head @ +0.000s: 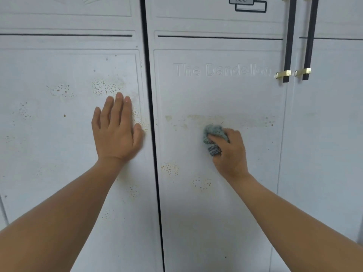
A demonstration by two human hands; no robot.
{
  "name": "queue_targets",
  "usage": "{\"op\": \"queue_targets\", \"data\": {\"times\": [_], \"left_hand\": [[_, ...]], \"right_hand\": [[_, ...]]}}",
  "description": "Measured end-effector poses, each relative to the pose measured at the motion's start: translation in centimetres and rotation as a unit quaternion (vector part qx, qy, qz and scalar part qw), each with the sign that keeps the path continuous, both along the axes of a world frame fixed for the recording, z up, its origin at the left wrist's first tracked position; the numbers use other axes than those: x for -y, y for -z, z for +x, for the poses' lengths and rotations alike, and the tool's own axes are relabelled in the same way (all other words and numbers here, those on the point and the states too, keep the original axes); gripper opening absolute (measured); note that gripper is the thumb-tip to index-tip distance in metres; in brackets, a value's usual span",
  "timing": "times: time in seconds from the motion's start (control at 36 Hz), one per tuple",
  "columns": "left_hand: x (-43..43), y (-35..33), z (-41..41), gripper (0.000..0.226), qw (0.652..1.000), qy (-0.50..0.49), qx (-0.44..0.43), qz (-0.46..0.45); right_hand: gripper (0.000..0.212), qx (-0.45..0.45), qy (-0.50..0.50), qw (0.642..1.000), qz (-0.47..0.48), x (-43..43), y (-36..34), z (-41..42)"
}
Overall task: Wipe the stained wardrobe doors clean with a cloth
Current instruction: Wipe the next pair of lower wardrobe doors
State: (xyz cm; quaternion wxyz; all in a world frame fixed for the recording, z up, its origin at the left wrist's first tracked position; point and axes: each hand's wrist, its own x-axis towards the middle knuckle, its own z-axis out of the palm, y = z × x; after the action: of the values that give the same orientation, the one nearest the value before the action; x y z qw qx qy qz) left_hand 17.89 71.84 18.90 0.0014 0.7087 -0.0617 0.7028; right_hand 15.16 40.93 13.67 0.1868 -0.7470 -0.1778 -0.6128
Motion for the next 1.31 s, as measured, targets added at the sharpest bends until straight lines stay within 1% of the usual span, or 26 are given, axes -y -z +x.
{"op": "queue_targets", "data": {"times": [0.03, 0.06, 0.08, 0.14, 0.17, 0.22, 0.28, 0.31, 0.42, 0.44, 0.5, 0.56, 0.61, 0.67, 0.72, 0.78, 0.83, 0.86, 0.94, 0.97, 1.06, 1.08, 1.14, 1.19, 1.22, 1.31], "left_hand": [[0.0, 0.0, 0.0, 0.069, 1.000, -0.002, 0.003, 0.000], [0.0, 0.0, 0.0, 0.069, 1.000, -0.003, 0.005, 0.002], [0.0, 0.0, 0.0, 0.069, 1.000, -0.003, 0.004, 0.003], [-0.1, 0.0, 0.1, 0.069, 1.000, -0.004, 0.006, 0.003], [-0.1, 0.0, 0.1, 0.069, 1.000, -0.005, 0.008, 0.003], [0.0, 0.0, 0.1, 0.069, 1.000, -0.004, 0.007, 0.001], [-0.1, 0.0, 0.1, 0.069, 1.000, -0.003, 0.002, 0.001], [0.0, 0.0, 0.1, 0.069, 1.000, -0.004, -0.002, 0.001], [-0.1, 0.1, 0.0, 0.069, 1.000, -0.008, -0.004, 0.002], [-0.1, 0.1, 0.0, 0.069, 1.000, -0.007, -0.003, 0.000], [-0.1, 0.0, 0.1, 0.068, 1.000, -0.002, 0.002, -0.001], [-0.1, 0.0, 0.1, 0.068, 1.000, -0.003, 0.011, 0.000], [-0.1, 0.0, 0.1, 0.068, 1.000, -0.005, 0.010, 0.004], [0.0, 0.1, 0.1, 0.068, 1.000, -0.003, 0.007, 0.006], [0.0, 0.1, 0.1, 0.067, 1.000, -0.003, 0.008, 0.002], [0.0, 0.1, 0.2, 0.067, 1.000, -0.004, 0.016, 0.002], [0.1, 0.1, 0.2, 0.066, 1.000, -0.007, 0.023, 0.006], [0.1, 0.1, 0.2, 0.066, 1.000, -0.007, 0.025, 0.008], [0.0, 0.1, 0.3, 0.066, 1.000, -0.005, 0.027, 0.007], [-0.1, 0.1, 0.3, 0.066, 1.000, -0.004, 0.026, 0.006], [0.0, 0.1, 0.3, 0.066, 1.000, -0.003, 0.022, 0.005], [0.0, 0.1, 0.3, 0.067, 1.000, -0.003, 0.020, 0.005], [-0.1, 0.2, 0.3, 0.067, 1.000, -0.005, 0.017, 0.002], [-0.1, 0.2, 0.3, 0.067, 1.000, -0.002, 0.012, -0.002], [-0.1, 0.2, 0.3, 0.067, 1.000, 0.001, 0.011, -0.003], [-0.1, 0.2, 0.3, 0.067, 1.000, -0.004, 0.011, -0.005]], "right_hand": [[0.048, 0.000, 0.003, 0.999, 0.046, -0.1, 0.2, 0.1], [0.047, 0.001, 0.007, 0.998, 0.056, -0.4, 0.5, 0.0], [0.042, 0.002, 0.004, 1.000, 0.028, -0.9, 1.0, 0.0], [0.031, -0.005, -0.024, 0.997, -0.069, -1.4, 2.2, -0.3], [0.031, -0.012, -0.036, 0.994, -0.100, -1.4, 2.6, -0.4], [0.033, -0.021, -0.037, 0.994, -0.098, -0.8, 2.9, -0.4], [0.046, -0.037, -0.022, 0.997, -0.065, -0.6, 3.2, -0.3], [0.049, -0.042, -0.023, 0.997, -0.067, -0.7, 3.4, -0.4], [0.036, -0.067, -0.075, 0.971, -0.219, -0.8, 3.9, -0.8], [0.036, -0.071, -0.077, 0.967, -0.234, -0.5, 3.4, -1.0], [0.039, -0.054, -0.073, 0.977, -0.195, 0.4, 1.5, -1.6], [0.034, -0.005, -0.061, 0.991, -0.116, 1.6, -1.5, -2.2], [0.036, 0.025, -0.022, 0.998, -0.061, 3.3, -5.0, -2.1], [0.032, 0.041, 0.028, 0.998, -0.029, 5.2, -7.7, -1.6], [0.038, 0.035, 0.056, 0.998, 0.022, 6.7, -9.3, -1.0], [0.051, 0.005, 0.071, 0.990, 0.125, 7.3, -9.6, -0.4], [0.055, -0.009, 0.081, 0.978, 0.193, 6.8, -8.6, 0.0], [0.049, -0.010, 0.077, 0.981, 0.180, 6.1, -7.8, 0.2], [0.033, 0.002, 0.027, 0.999, 0.041, 4.5, -5.2, 0.2], [0.032, 0.004, 0.010, 1.000, 0.020, 4.7, -4.9, 0.1], [0.044, -0.002, 0.010, 0.996, 0.088, 5.7, -5.7, 0.1], [0.045, -0.009, 0.014, 0.994, 0.105, 5.6, -5.8, 0.2], [0.035, -0.004, 0.029, 0.998, 0.050, 4.9, -5.1, 0.5], [0.031, 0.006, 0.018, 1.000, -0.010, 5.0, -4.3, 0.5], [0.031, 0.005, 0.012, 1.000, -0.005, 5.3, -4.2, 0.4], [0.036, 0.004, 0.015, 0.998, 0.058, 5.9, -3.9, 0.3]]}}
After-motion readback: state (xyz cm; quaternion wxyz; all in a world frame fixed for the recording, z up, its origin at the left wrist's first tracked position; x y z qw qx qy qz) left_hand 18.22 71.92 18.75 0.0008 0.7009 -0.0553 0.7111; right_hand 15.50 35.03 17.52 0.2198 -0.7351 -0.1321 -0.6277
